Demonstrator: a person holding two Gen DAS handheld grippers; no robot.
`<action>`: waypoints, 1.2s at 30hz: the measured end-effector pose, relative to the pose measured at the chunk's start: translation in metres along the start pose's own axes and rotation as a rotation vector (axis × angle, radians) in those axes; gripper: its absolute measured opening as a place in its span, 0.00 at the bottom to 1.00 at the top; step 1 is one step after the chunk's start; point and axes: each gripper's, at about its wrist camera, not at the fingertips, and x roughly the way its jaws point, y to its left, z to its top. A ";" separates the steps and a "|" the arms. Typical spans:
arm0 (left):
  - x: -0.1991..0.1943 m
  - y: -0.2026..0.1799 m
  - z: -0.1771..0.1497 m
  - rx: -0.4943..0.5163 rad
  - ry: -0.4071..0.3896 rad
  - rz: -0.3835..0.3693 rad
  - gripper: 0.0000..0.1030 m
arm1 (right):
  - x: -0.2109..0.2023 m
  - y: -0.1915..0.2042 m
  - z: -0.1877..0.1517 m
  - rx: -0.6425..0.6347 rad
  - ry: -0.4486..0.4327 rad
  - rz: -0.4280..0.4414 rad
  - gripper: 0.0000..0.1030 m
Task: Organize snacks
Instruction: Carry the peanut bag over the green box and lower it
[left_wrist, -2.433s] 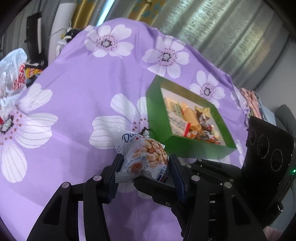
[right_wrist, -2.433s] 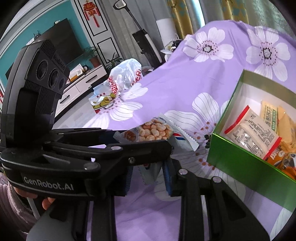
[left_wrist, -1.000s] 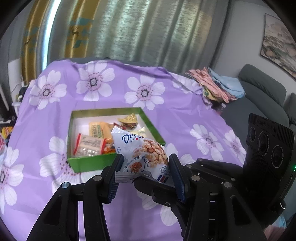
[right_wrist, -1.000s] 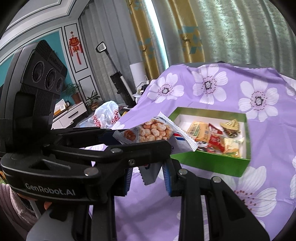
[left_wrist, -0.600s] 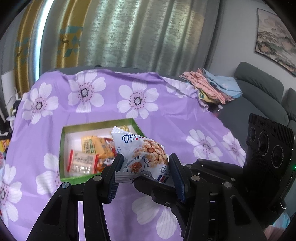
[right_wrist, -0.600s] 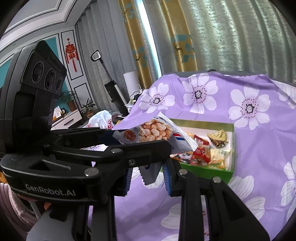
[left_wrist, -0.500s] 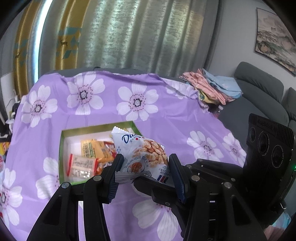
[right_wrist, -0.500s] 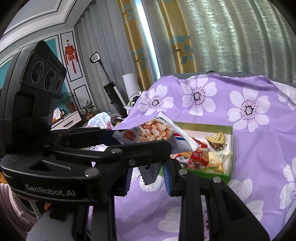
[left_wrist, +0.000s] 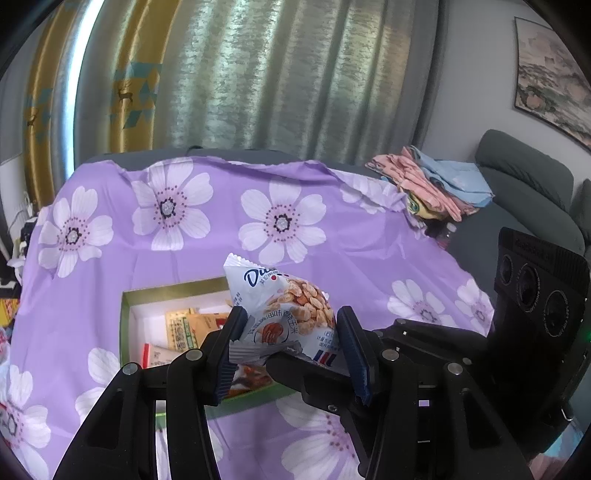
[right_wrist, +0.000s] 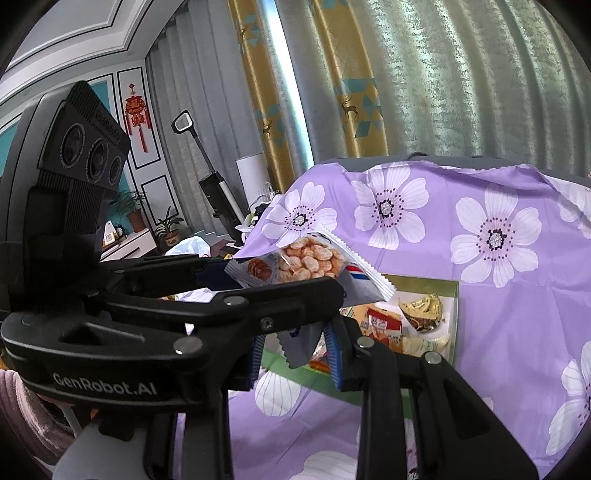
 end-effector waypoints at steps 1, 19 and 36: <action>0.003 0.002 0.001 -0.002 0.001 0.001 0.49 | 0.002 -0.001 0.001 0.000 0.001 -0.001 0.29; 0.072 0.049 -0.020 -0.103 0.125 -0.009 0.49 | 0.070 -0.032 -0.018 0.045 0.137 -0.005 0.28; 0.123 0.077 -0.045 -0.182 0.266 0.020 0.49 | 0.126 -0.051 -0.042 0.123 0.316 -0.024 0.31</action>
